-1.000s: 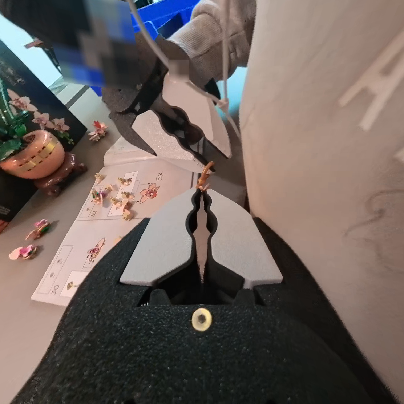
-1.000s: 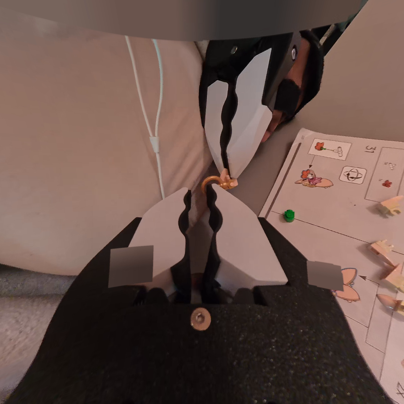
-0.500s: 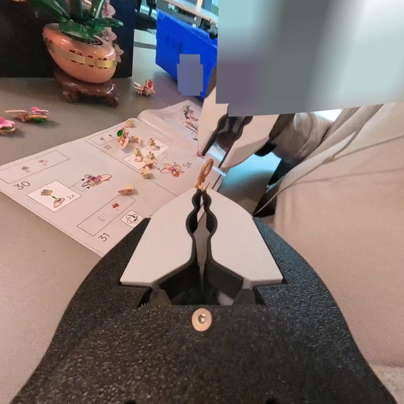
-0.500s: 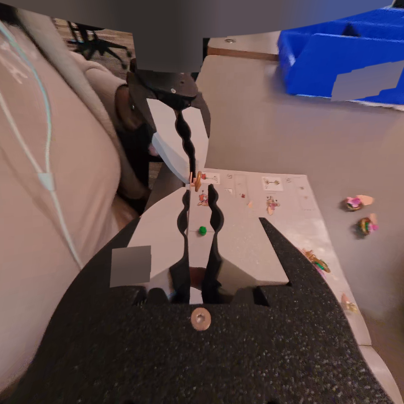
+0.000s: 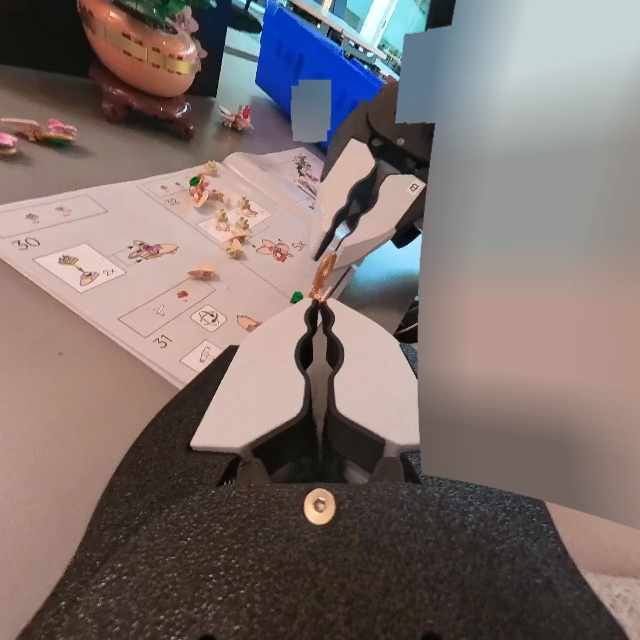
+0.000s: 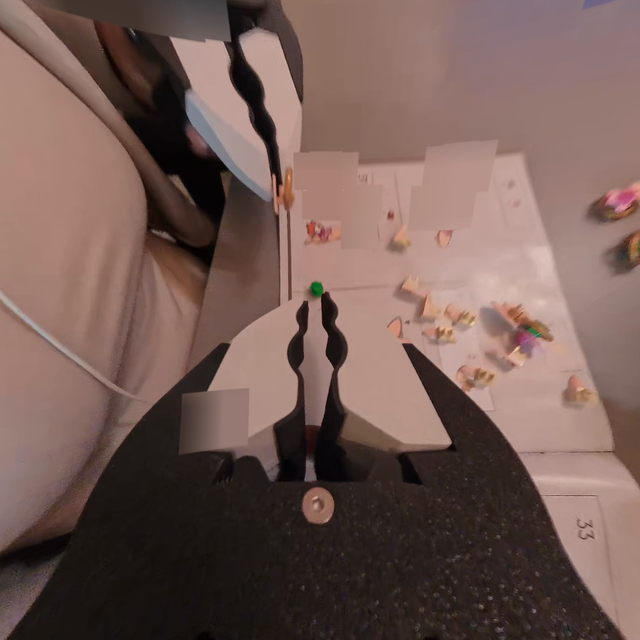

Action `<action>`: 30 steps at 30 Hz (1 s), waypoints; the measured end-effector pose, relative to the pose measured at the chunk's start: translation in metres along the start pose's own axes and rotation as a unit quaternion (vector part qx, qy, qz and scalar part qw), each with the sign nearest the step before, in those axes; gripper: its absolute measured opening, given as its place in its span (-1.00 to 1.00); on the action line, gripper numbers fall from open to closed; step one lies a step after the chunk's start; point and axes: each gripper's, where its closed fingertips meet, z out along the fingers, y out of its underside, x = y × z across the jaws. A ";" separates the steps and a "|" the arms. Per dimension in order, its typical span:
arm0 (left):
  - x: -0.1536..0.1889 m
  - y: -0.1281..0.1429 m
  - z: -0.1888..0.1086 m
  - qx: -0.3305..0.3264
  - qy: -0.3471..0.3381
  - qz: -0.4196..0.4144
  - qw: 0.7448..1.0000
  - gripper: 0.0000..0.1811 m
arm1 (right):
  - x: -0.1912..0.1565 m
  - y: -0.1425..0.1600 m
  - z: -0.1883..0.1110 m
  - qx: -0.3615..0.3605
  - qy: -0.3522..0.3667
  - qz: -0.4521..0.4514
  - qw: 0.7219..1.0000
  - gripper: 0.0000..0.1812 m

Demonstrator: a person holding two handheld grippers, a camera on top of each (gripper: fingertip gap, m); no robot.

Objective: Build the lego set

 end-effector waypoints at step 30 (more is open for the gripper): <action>0.014 0.033 0.013 -0.145 0.105 -0.183 0.967 -0.99 | -0.006 -0.016 0.009 0.046 0.085 -0.320 0.943 -0.93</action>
